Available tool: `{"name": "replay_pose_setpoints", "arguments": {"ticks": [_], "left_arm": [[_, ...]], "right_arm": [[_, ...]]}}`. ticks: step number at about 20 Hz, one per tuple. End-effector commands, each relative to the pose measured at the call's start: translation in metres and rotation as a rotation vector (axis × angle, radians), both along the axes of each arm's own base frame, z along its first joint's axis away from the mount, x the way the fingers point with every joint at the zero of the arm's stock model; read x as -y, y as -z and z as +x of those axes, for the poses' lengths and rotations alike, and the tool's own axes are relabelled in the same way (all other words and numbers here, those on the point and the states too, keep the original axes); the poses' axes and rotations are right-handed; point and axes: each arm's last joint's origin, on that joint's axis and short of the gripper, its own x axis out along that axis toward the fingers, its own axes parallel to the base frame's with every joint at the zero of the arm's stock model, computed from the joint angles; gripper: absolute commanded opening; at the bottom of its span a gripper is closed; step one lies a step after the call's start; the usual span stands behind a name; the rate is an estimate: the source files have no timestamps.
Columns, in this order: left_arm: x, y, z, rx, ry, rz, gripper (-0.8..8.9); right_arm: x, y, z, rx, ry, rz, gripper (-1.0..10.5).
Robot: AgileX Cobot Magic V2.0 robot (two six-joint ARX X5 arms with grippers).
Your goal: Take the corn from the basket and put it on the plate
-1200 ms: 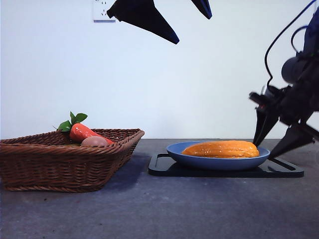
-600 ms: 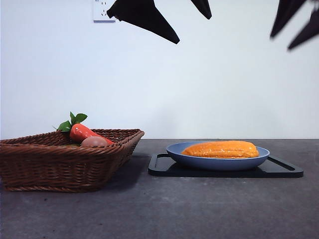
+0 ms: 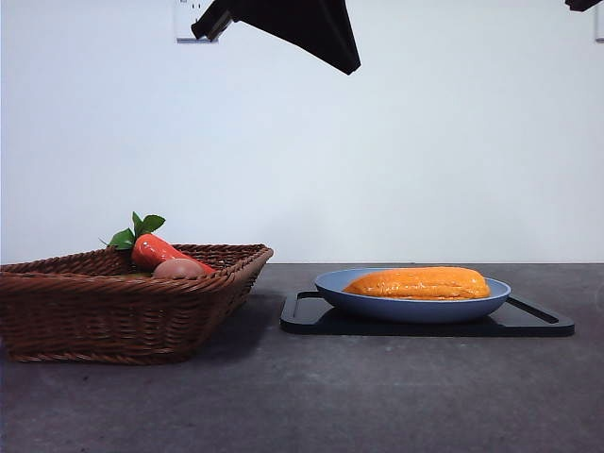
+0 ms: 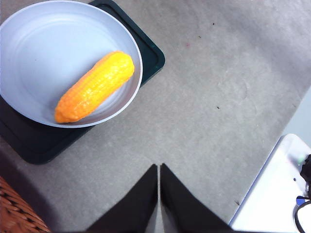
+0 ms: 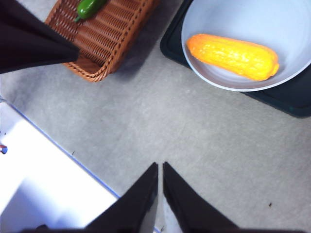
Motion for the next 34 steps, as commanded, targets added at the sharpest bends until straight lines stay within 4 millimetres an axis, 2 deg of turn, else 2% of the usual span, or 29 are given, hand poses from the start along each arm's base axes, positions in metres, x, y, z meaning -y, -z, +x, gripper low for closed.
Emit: {"name": "replay_pose_setpoints", "arguments": {"ticks": [1, 9, 12, 15, 17, 20, 22, 25, 27, 30, 34], "left_arm": [[0.002, -0.009, -0.001, 0.029, 0.009, -0.020, 0.06], [0.007, -0.017, 0.004, 0.104, 0.009, -0.103, 0.06], [0.001, -0.023, 0.010, 0.225, 0.057, -0.084, 0.06], [-0.030, -0.045, 0.020, 0.334, -0.060, -0.119, 0.06], [-0.063, -0.068, 0.018, 0.422, -0.132, -0.151, 0.06], [-0.122, -0.090, 0.005, 0.550, -0.281, -0.177, 0.06], [-0.161, -0.089, -0.012, 0.636, -0.403, -0.193, 0.06], [-0.205, -0.067, -0.044, 0.761, -0.568, -0.195, 0.06], [-0.224, -0.044, -0.065, 0.827, -0.662, -0.182, 0.06], [-0.238, 0.002, -0.088, 0.901, -0.747, -0.166, 0.06], [-0.242, 0.067, -0.107, 0.925, -0.780, -0.160, 0.06]], "right_arm": [[-0.001, -0.003, 0.003, 0.026, -0.012, 0.003, 0.0], [-0.001, -0.003, 0.004, 0.038, -0.011, 0.005, 0.0], [-0.001, -0.003, 0.004, 0.040, -0.010, 0.005, 0.0], [-0.002, -0.004, 0.005, 0.053, -0.010, 0.008, 0.0], [-0.002, -0.005, 0.006, 0.063, -0.009, 0.010, 0.0], [-0.002, -0.006, 0.008, 0.090, -0.010, 0.016, 0.0], [-0.002, -0.007, 0.009, 0.100, -0.010, 0.018, 0.0], [-0.003, -0.008, 0.010, 0.116, -0.009, 0.021, 0.0], [-0.003, -0.009, 0.012, 0.143, -0.009, 0.026, 0.0], [-0.003, -0.011, 0.014, 0.174, -0.010, 0.033, 0.0], [-0.004, -0.014, 0.017, 0.218, -0.009, 0.041, 0.0]]}}
